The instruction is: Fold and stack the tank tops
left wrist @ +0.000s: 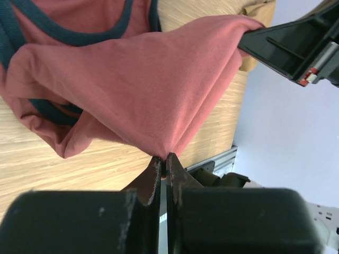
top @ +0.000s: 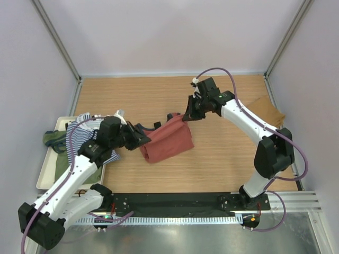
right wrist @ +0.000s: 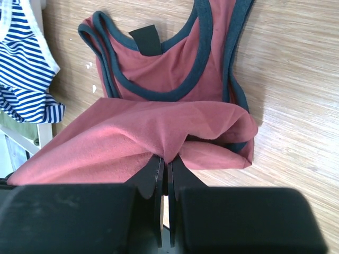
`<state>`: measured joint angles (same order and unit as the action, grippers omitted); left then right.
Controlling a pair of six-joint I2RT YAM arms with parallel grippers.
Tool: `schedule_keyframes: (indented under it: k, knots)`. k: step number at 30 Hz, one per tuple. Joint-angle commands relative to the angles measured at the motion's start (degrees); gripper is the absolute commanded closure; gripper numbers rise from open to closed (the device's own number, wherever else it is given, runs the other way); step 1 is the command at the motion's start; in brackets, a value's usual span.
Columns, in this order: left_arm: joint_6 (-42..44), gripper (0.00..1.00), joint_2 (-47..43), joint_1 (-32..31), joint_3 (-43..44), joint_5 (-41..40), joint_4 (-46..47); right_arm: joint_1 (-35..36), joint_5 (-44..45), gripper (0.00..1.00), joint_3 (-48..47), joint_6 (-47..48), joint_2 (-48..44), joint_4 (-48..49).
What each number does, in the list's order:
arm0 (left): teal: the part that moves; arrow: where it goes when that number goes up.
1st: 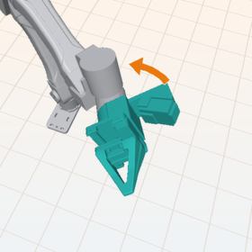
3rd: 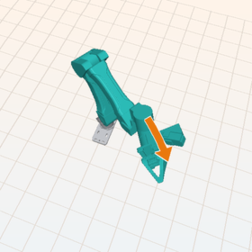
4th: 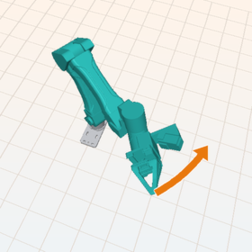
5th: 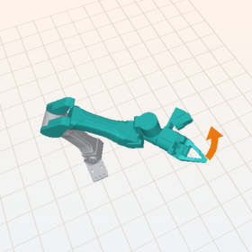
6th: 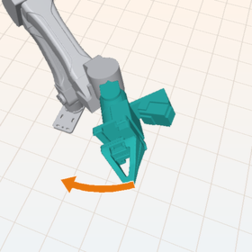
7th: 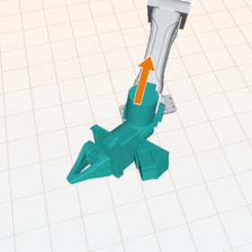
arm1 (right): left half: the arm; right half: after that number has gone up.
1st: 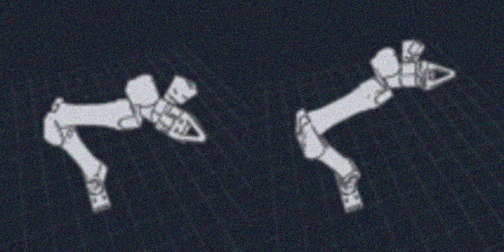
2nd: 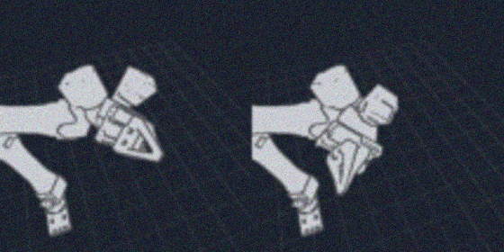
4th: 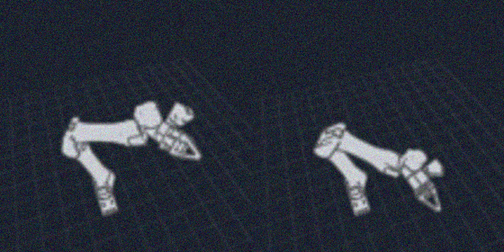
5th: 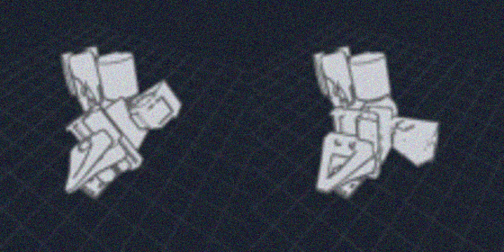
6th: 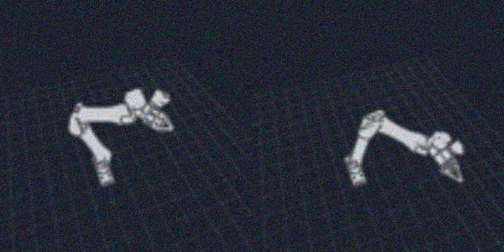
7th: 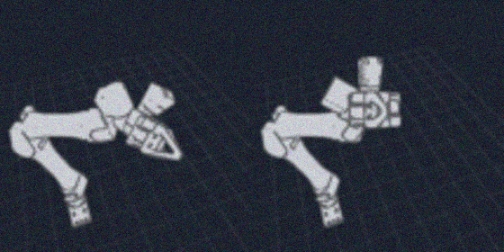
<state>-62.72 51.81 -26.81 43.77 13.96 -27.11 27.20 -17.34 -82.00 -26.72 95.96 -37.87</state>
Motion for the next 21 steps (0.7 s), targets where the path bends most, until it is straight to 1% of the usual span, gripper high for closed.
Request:
schedule_keyframes:
  k: [1, 3, 4, 7, 10, 13, 15, 16, 18, 19, 20, 21]
  knots:
    - [2.34, 1.00, -2.59, 0.44, 3.51, 3.36, -0.66, -0.75, 0.03, 0.97, 0.17, -0.08, -5.08, 3.06]
    - [3.56, 1.00, -3.12, 0.44, 5.09, 0.91, -1.88, -1.09, 0.55, 0.97, -0.88, -0.44, -5.44, 2.71]
    - [4.26, 1.00, -2.69, 0.53, 7.53, 0.20, -3.63, -1.18, 0.82, 0.98, -2.97, -0.44, -4.91, 1.84]
    - [7.16, 1.00, 3.19, 0.88, 11.59, -0.69, -5.05, -2.06, -0.49, 0.98, -7.37, 0.00, -0.97, -0.09]
    - [8.14, 1.00, 10.66, 3.59, 16.94, 3.78, -2.95, -3.38, -1.38, 0.99, -12.74, -0.70, 3.26, -0.72]
    - [8.75, 1.00, 16.46, 5.44, 21.08, 5.03, -1.63, -4.61, -1.20, 0.99, -17.92, -1.75, 6.33, -0.10]
    - [8.49, 1.00, 20.15, 8.52, 26.00, 7.04, -0.14, -5.66, -1.73, 0.99, -24.06, -2.72, 10.01, -0.80]
    - [8.05, 1.00, 24.43, 10.44, 29.76, 10.18, 0.56, -6.89, -1.99, 0.99, -29.22, -3.33, 11.51, -1.15]
    - [7.52, 1.00, 28.85, 11.95, 34.60, 13.10, 1.36, -8.12, -2.95, 0.99, -34.26, -4.30, 15.46, -1.68]
    - [7.44, 1.00, 33.48, 12.91, 40.02, 14.77, 1.36, -8.74, -3.22, 0.99, -36.98, -5.52, 16.87, -1.94]
    - [7.35, 1.00, 35.53, 13.53, 42.78, 15.57, 1.27, -9.96, -3.57, 0.99, -42.84, -6.06, 18.37, -2.38]
    - [7.26, 1.00, 37.90, 14.15, 45.50, 16.36, 1.10, -10.67, -4.62, 0.99, -45.94, -6.67, 21.25, -3.00]
